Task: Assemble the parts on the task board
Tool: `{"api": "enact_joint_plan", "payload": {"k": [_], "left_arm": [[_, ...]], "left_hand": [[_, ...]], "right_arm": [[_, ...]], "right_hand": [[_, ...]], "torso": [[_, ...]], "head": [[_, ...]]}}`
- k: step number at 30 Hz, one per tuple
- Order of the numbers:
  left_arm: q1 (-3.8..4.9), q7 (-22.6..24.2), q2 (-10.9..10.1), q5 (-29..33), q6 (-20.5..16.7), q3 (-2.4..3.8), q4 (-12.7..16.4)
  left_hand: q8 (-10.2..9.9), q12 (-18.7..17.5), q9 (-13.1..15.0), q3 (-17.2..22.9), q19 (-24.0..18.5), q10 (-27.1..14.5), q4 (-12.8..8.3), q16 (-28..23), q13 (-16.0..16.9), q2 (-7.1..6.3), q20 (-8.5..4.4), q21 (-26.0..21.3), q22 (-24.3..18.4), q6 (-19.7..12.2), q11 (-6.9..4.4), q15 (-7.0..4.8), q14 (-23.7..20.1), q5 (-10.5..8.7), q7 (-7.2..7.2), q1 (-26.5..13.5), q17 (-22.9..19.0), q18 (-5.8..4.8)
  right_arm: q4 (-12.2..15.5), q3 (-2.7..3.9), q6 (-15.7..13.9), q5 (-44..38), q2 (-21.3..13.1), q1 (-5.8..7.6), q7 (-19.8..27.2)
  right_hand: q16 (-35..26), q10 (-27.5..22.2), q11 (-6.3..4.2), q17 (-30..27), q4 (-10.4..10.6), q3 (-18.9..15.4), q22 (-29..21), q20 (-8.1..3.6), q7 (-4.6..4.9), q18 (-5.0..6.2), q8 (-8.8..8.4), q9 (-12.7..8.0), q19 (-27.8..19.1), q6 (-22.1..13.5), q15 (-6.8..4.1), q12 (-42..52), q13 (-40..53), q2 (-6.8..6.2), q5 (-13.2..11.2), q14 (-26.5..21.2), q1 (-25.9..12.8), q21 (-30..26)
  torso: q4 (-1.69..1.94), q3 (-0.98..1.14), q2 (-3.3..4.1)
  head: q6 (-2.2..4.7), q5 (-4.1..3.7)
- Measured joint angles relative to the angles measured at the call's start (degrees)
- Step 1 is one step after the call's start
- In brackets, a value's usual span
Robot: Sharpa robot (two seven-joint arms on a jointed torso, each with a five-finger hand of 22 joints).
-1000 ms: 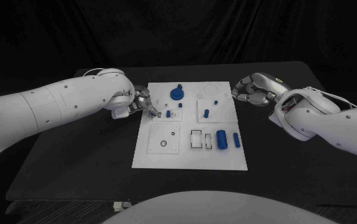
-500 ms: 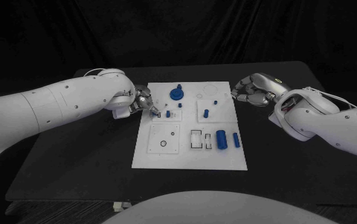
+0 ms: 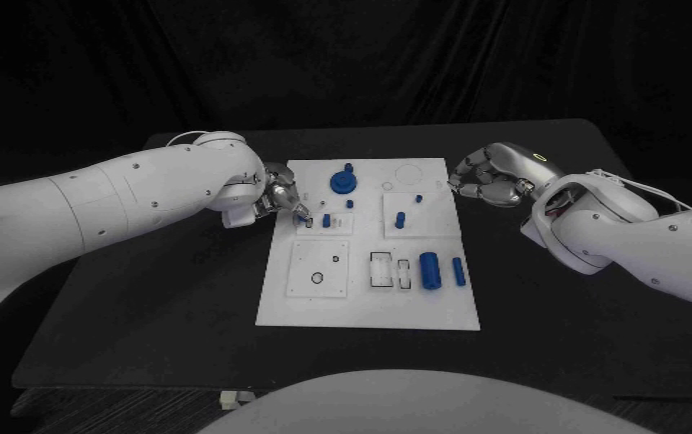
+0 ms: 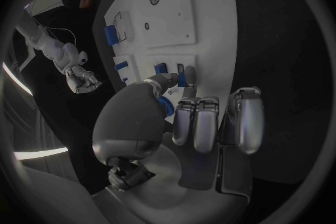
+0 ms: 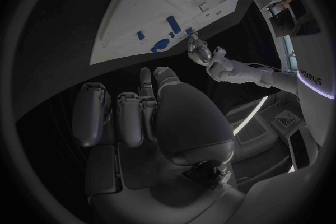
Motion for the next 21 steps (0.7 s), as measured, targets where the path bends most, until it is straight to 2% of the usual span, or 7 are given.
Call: {"api": "enact_joint_plan", "payload": {"k": [21], "left_arm": [[-0.02,0.10,0.93,0.03,0.20,0.04,-1.76]], "left_hand": [[0.00,0.00,0.07,0.77,-0.20,0.00,-0.15,0.00,0.00,0.32,0.20,-0.22,-0.01,0.08,0.00,0.00,0.00,-0.58,0.15,-0.29,0.00,0.00]], "right_arm": [[0.00,0.00,0.12,0.00,0.00,-0.27,-0.02]], "right_hand": [[0.00,0.00,0.00,0.00,0.00,0.32,-0.01,0.00,0.00,0.00,0.00,0.00,0.00,0.00,-0.09,-0.10,0.00,0.07,0.00,0.12,0.07,0.00]], "torso": [[0.01,0.01,0.01]], "head": [[0.00,0.03]]}}
